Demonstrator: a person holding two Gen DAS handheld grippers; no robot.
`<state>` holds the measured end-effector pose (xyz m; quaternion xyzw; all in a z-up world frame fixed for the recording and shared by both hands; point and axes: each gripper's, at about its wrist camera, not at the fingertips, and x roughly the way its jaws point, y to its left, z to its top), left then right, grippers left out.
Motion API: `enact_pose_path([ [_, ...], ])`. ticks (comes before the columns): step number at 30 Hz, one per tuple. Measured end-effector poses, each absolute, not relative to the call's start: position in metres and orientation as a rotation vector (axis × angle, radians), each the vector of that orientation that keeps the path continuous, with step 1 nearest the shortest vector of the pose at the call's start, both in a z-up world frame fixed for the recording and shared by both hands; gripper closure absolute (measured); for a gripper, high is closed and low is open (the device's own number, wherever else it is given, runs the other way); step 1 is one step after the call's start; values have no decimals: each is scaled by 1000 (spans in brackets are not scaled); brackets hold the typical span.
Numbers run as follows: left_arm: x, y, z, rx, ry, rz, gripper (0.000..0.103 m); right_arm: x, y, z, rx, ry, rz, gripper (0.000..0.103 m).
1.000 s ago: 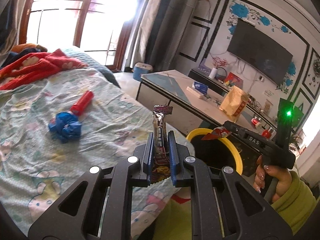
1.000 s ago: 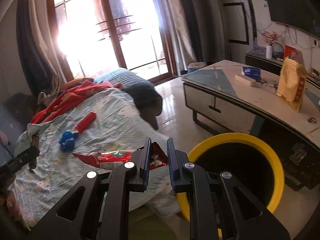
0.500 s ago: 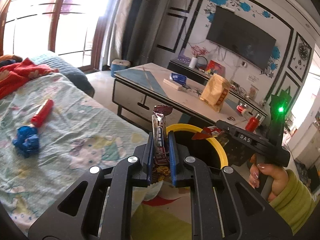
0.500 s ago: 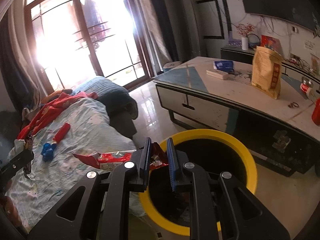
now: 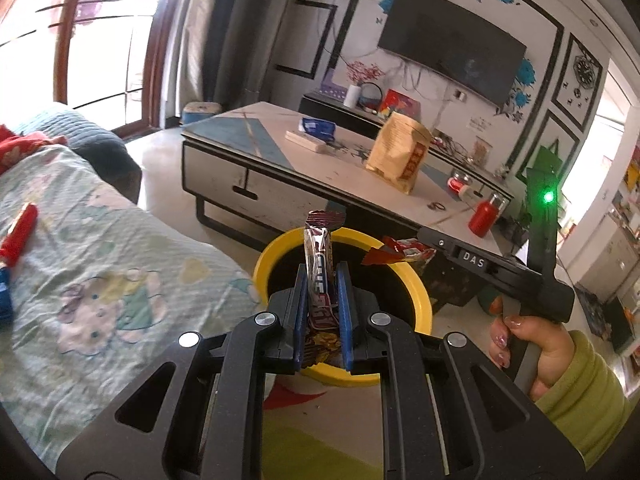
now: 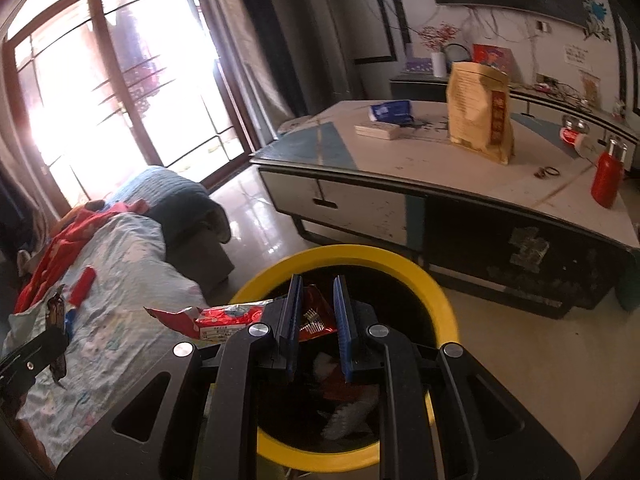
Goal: Collect trash
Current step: 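Carry the chocolate wrapper and red wrapper with both tools over the yellow-rimmed bin, then open the left tool and the right tool to drop both wrappers into the bin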
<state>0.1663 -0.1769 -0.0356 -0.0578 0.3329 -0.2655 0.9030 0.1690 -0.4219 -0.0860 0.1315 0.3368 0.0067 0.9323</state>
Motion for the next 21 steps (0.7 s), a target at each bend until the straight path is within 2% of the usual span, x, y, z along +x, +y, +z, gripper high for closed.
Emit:
enact_pose_path([
  [21, 205, -229, -89, -91, 819, -652, 93, 176, -463, -123, 402, 756, -32, 85],
])
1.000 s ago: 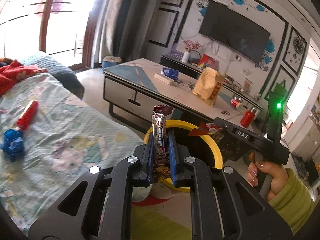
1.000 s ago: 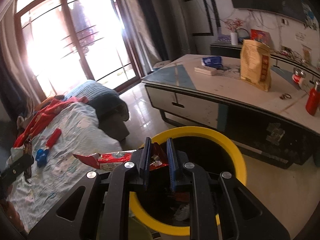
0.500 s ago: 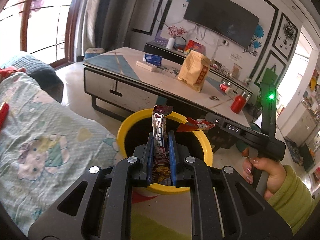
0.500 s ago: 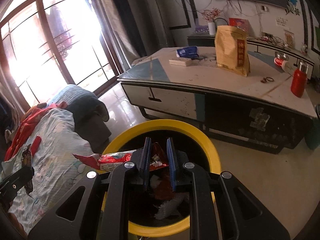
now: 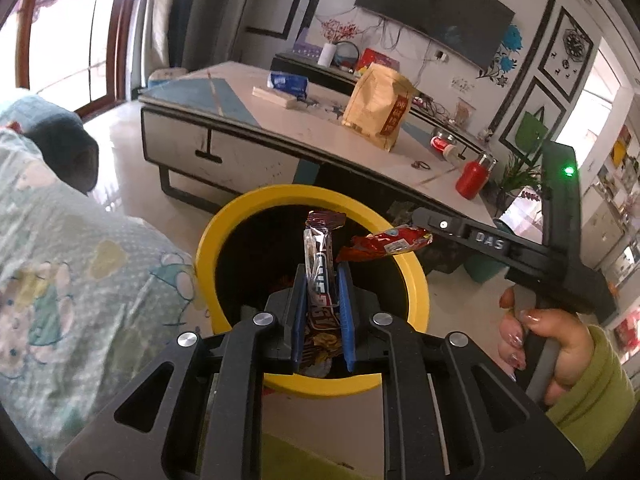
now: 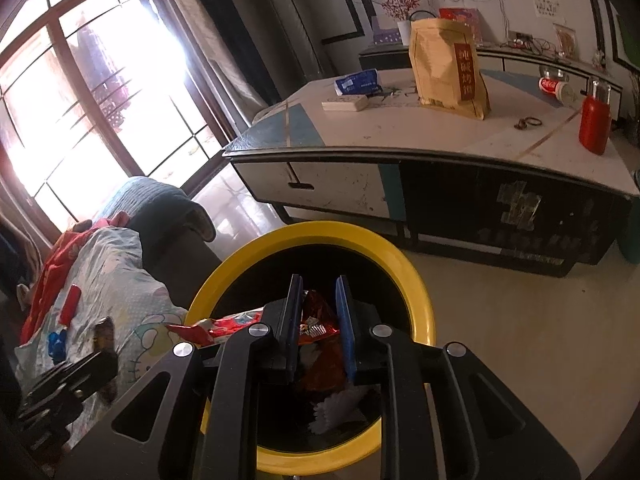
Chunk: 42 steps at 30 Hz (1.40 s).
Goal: Collect trash
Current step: 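Open the left tool and the right tool to drop both wrappers into the bin, then move both open tools back over the blue bag and red can on the bed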
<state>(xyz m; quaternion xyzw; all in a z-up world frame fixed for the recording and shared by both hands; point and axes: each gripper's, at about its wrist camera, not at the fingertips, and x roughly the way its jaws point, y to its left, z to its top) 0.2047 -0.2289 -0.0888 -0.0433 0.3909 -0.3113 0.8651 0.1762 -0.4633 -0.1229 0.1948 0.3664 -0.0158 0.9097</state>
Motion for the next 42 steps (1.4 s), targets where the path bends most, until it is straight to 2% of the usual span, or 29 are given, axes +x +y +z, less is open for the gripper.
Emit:
enact_pose_path([
  [4, 214, -236, -100, -82, 848, -656, 91, 178, -465, -125, 417, 761, -21, 84],
  [7, 218, -239, -104, -87, 866, -668, 90, 179, -469, -129, 446, 768, -17, 80],
  [9, 218, -241, -105, -80, 869, -665, 81, 180, -469, -130, 452, 769, -19, 77],
  [11, 219, -241, -106, -94, 876, -672, 65, 180, -470, -130, 459, 767, -24, 73],
  [18, 212, -234, -94, -84, 825, -648, 39, 177, -468, -122, 462, 736, -16, 64],
  [20, 208, -228, -87, -76, 798, -626, 24, 176, -464, -118, 452, 726, -8, 61],
  [22, 204, -219, -81, -73, 773, -598, 13, 175, -459, -114, 443, 716, 5, 58],
  [29, 189, -182, -57, -66, 682, -453, 11, 173, -432, -100, 390, 694, 59, 45],
  [31, 183, -168, -50, -62, 650, -405, 11, 171, -423, -94, 370, 675, 75, 38],
  [37, 163, -128, -35, -52, 578, -287, 11, 164, -392, -77, 316, 630, 137, 30],
  [42, 152, -97, -27, -76, 542, -206, 11, 160, -365, -68, 278, 619, 192, 28],
])
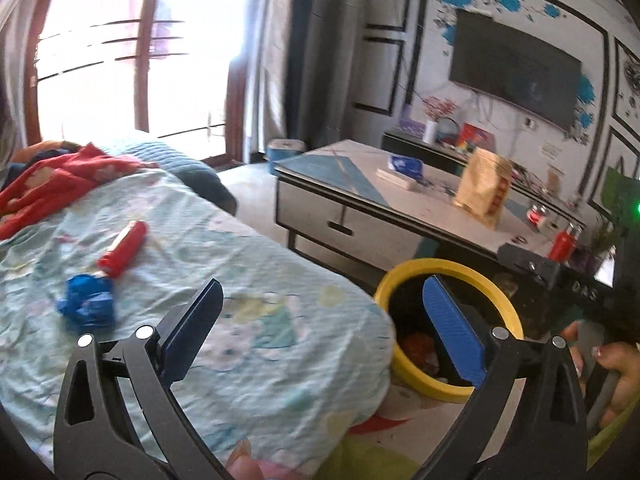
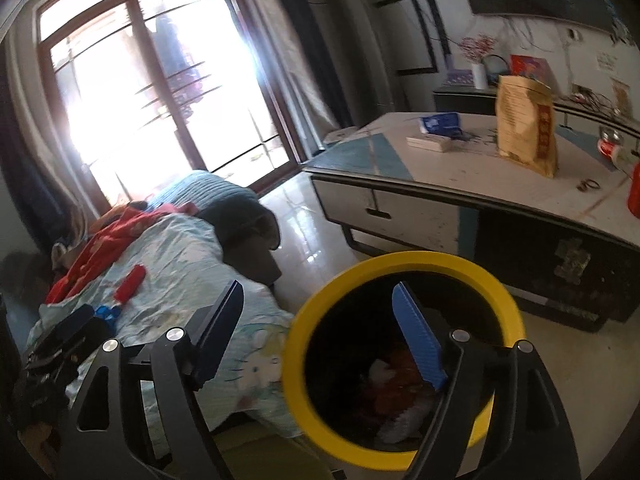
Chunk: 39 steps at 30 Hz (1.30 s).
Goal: Collect trash
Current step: 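Move both open tools back over the blue bag and red can on the bed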
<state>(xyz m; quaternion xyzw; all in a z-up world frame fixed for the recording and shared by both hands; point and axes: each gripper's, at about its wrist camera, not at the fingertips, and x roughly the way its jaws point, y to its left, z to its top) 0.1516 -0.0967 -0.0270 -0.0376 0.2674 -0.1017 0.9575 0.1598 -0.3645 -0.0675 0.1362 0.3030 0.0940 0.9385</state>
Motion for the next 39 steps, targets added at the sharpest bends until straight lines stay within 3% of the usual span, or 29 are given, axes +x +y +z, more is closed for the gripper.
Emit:
enact_pose_path([
  [10, 130, -46, -20, -112, 501, -104, 11, 149, -302, -49, 172, 602, 316, 21],
  [39, 115, 92, -47, -338, 529, 154, 11, 170, -131, -29, 5, 642, 577, 21],
])
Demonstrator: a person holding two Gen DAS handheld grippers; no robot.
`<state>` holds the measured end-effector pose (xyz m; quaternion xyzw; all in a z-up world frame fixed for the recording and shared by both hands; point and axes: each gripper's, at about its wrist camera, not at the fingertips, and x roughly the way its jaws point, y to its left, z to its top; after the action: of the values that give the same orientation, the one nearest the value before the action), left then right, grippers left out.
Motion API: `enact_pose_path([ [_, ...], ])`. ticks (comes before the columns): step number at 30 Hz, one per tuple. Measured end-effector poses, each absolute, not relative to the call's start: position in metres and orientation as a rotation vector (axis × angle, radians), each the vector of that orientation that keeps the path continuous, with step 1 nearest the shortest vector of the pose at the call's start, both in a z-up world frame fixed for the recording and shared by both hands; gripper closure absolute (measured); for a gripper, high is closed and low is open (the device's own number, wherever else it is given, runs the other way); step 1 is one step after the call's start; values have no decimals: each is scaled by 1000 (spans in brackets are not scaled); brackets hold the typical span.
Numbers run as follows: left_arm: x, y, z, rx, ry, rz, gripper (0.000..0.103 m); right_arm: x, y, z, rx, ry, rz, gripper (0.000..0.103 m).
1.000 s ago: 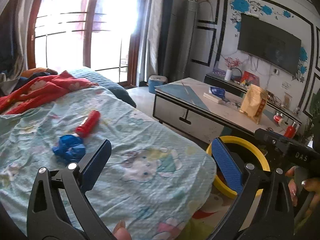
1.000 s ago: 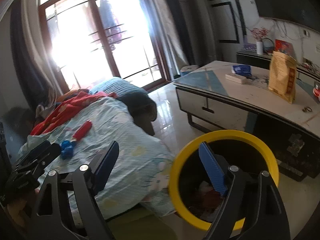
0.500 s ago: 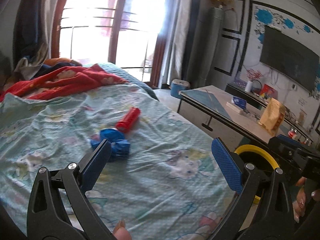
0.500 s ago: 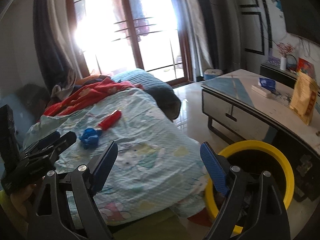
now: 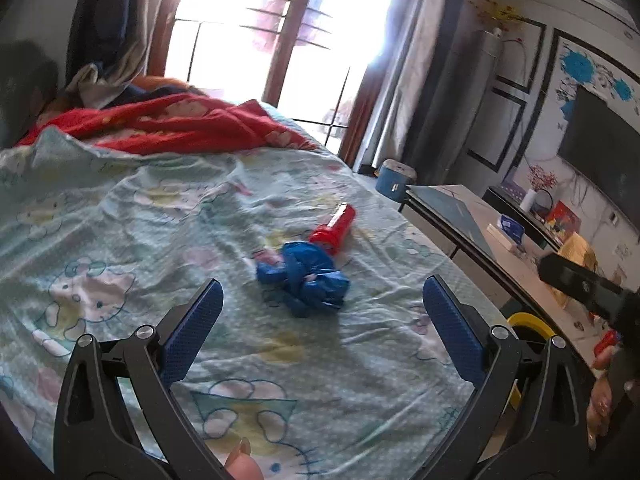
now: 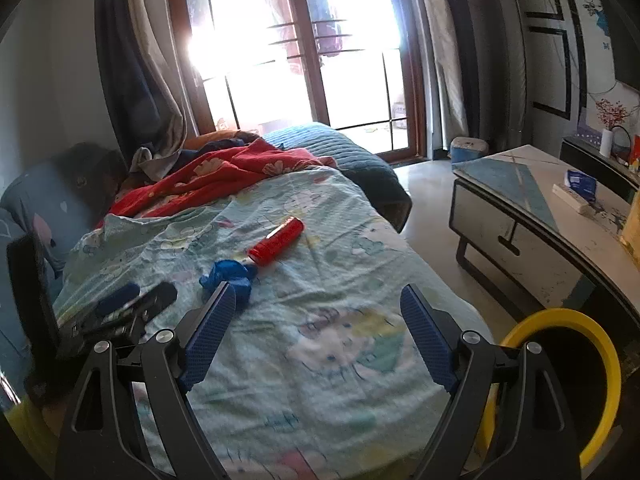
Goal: Collect trash
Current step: 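Move both open tools back over the blue bag and red can on the bed, then grasp the blue plastic bag with the left tool while the right tool grasps the red can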
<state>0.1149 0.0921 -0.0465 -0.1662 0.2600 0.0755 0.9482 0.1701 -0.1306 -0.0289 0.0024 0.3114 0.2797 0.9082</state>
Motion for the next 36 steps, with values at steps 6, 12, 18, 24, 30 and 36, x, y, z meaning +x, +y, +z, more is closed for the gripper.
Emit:
enact_pose_path([
  [6, 120, 109, -58, -377, 551, 162, 14, 202, -93, -33, -14, 695, 619, 21],
  [12, 131, 120, -71, -428, 582, 141, 23, 239, -60, -42, -11, 763, 649, 21],
  [18, 143, 126, -77, -473, 608, 109, 38, 272, -25, -60, -56, 815, 643, 21],
  [24, 162, 134, -89, -535, 650, 85, 43, 307, 5, -72, -86, 859, 633, 21],
  [30, 180, 135, -101, -573, 695, 68, 43, 340, 28, -95, -47, 950, 625, 26],
  [36, 184, 138, -107, -610, 706, 55, 43, 367, 49, -129, 9, 1093, 634, 42],
])
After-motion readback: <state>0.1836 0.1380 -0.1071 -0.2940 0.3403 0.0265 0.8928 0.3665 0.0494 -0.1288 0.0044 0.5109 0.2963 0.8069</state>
